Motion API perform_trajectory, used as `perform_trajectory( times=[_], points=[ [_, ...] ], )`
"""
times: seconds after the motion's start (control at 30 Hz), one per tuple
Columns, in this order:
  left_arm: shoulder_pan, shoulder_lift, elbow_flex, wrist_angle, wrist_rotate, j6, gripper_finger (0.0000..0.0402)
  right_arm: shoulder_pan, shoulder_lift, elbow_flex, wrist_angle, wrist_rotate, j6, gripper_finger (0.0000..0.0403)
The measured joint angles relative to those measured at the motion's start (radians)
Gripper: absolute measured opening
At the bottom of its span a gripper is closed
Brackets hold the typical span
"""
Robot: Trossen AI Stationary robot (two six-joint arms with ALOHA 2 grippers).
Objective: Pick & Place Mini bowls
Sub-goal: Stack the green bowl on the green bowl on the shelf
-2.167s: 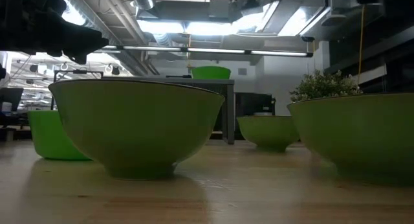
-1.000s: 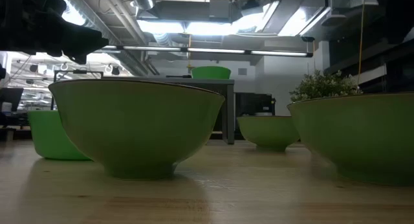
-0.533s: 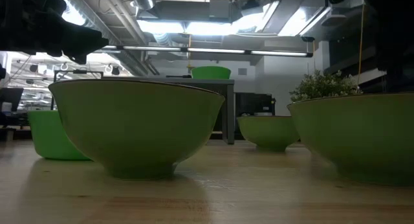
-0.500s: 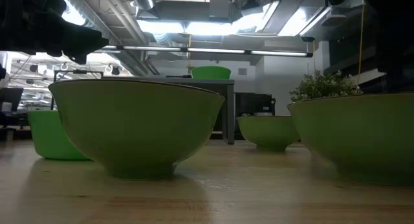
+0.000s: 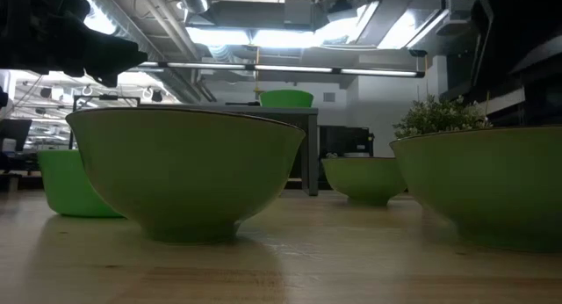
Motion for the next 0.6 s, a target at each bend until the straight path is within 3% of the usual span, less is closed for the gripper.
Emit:
perform_trajectory(
  times=[0.27, 0.6],
  points=[
    [0.0, 0.0, 0.0, 0.0, 0.0, 0.0, 0.0143, -0.023, 0.0, -0.015, -0.039, 0.036, -0.011, 0.0189],
    [0.0, 0.0, 0.0, 0.0, 0.0, 0.0, 0.0143, -0.023, -0.023, -0.185, 0.024, -0.018, 0.15, 0.0189]
  ],
)
